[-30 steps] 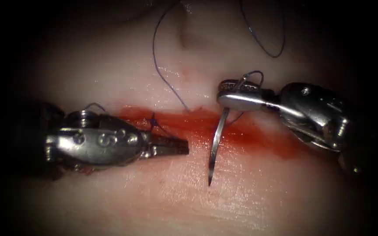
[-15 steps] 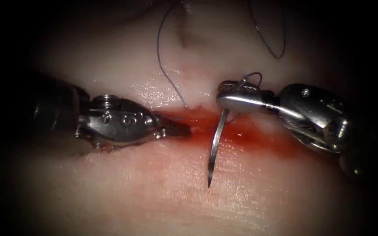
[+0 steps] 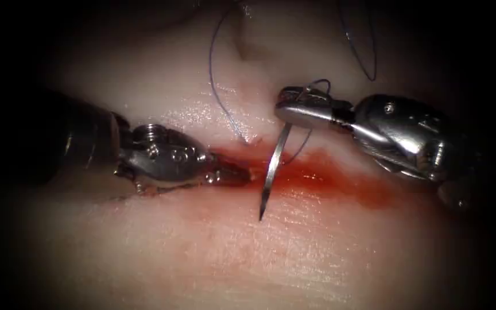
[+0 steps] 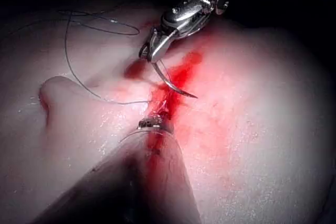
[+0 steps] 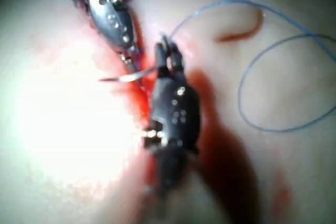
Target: Wound Closure
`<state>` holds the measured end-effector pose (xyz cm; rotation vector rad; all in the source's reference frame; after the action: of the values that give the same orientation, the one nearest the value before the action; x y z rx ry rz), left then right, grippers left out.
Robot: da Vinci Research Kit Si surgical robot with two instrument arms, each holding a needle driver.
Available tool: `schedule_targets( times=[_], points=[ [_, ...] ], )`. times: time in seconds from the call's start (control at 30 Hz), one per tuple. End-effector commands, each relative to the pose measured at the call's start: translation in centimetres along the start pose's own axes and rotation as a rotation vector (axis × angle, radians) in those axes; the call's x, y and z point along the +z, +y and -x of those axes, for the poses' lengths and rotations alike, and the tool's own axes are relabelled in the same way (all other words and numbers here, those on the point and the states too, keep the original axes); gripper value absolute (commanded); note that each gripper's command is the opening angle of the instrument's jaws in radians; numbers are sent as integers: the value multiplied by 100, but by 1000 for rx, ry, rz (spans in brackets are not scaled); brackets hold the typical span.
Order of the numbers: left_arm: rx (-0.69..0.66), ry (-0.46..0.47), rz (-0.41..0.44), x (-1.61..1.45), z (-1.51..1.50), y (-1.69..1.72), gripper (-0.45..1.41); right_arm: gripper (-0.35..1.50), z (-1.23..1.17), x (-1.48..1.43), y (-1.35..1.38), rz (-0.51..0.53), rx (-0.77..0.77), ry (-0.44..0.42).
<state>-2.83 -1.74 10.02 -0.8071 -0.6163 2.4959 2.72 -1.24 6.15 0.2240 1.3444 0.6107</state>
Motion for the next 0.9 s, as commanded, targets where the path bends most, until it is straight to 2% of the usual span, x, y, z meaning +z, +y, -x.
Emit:
schedule_targets(
  times=[0.03, 0.13, 0.5, 0.9],
  points=[
    [-8, -10, 4, 10, 4, 4, -20, -35, 8, 5, 4, 13, -31, -17],
    [-26, -37, 10, 5, 8, 3, -17, -35, 13, 9, 13, 69, -121, -42],
    [-43, -37, 0, -29, -10, 20, -20, -35, 39, 34, 7, 91, -215, -90],
    [-31, -36, -3, -28, -20, 61, -28, -35, 43, 46, 5, 101, -248, -104]
  ],
)
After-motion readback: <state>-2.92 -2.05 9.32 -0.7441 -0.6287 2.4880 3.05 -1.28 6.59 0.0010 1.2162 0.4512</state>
